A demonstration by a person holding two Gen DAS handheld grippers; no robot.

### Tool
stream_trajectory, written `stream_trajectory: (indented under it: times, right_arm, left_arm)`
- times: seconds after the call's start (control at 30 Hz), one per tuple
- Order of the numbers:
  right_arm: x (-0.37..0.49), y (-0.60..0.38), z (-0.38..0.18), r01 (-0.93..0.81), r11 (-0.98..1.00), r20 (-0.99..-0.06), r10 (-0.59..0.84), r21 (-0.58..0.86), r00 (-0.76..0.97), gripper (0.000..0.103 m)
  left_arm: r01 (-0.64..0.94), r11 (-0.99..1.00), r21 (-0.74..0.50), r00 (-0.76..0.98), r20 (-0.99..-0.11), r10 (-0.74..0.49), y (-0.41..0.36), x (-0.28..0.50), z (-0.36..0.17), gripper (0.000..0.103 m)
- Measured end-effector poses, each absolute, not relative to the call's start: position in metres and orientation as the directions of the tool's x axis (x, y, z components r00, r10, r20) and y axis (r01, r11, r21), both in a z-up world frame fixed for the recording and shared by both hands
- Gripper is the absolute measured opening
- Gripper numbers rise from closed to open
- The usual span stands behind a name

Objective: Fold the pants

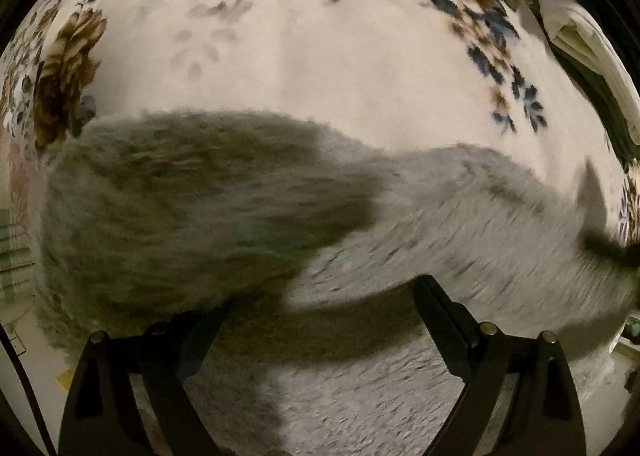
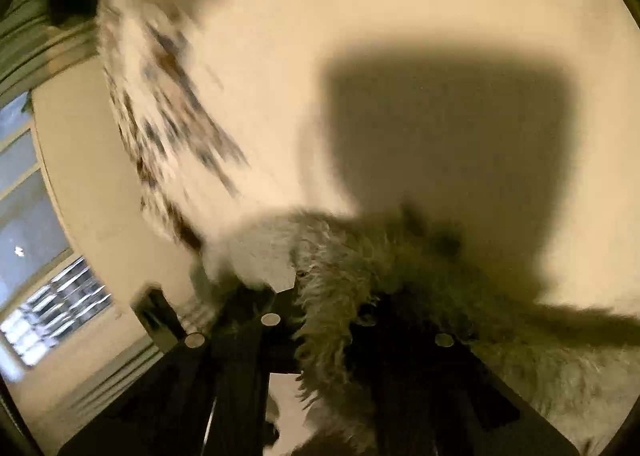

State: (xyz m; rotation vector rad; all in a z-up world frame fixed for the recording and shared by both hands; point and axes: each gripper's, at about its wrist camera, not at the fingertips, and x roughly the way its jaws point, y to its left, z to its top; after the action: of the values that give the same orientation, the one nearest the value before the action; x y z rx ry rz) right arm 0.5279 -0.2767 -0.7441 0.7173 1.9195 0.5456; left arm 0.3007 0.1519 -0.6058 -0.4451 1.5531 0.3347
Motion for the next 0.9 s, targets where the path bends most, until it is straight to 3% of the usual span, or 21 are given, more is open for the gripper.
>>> stream_trajectory:
  times: [0.13,0.23,0.3,0.4,0.53,0.57,0.67,0.7,0.8,0.9]
  right_arm:
    - [0.552,-0.284,-0.742,0.169,0.804,-0.72,0.587,0.57,-0.369,0.009]
    - [0.559,-0.265,-0.739,0.025,0.893,-0.809,0.419,0.45,-0.413,0.026]
    - [0.568,-0.282,-0.718,0.023,0.905,-0.839,0.402,0.424,-0.366,0.046]
    - [0.574,-0.294,-0.683,0.034,0.909,-0.873,0.41,0.416,-0.264,0.067]
    - [0.558,-0.295,-0.688,0.121,0.806,-0.729,0.58,0.58,-0.364,0.067]
    - [0.553,-0.298,-0.697,0.111,0.828,-0.745,0.546,0.55,-0.382,0.067]
    - [0.557,-0.304,-0.713,-0.005,0.961,-0.913,0.26,0.275,-0.313,0.067]
    - [0.558,-0.315,-0.71,0.023,0.965,-0.928,0.256,0.26,-0.271,0.067]
    - [0.549,-0.339,-0.68,0.154,0.889,-0.88,0.452,0.431,-0.144,0.067]
    - [0.519,-0.38,-0.639,0.165,0.835,-0.85,0.526,0.525,0.042,0.07]
  left_arm:
    - [-0.476,0.877,-0.066,0.013,-0.998,-0.068,0.162,0.303,-0.605,0.093]
    - [-0.487,0.871,-0.068,0.012,-0.997,-0.072,0.166,0.304,-0.603,0.093]
    - [-0.495,0.866,-0.069,0.017,-0.997,-0.07,0.169,0.305,-0.601,0.093]
    - [-0.505,0.86,-0.074,0.023,-0.997,-0.072,0.172,0.303,-0.596,0.093]
    - [-0.499,0.864,-0.066,0.023,-0.998,-0.063,0.167,0.295,-0.59,0.093]
    - [-0.494,0.867,-0.063,0.025,-0.998,-0.058,0.165,0.295,-0.588,0.093]
    - [-0.467,0.883,-0.051,0.028,-0.999,-0.043,0.154,0.296,-0.584,0.093]
    - [-0.456,0.889,-0.048,0.03,-0.999,-0.038,0.148,0.296,-0.581,0.093]
    - [-0.422,0.906,-0.046,0.05,-0.998,-0.027,0.124,0.301,-0.572,0.093]
    - [-0.382,0.922,-0.064,0.084,-0.996,-0.034,0.103,0.304,-0.559,0.093]
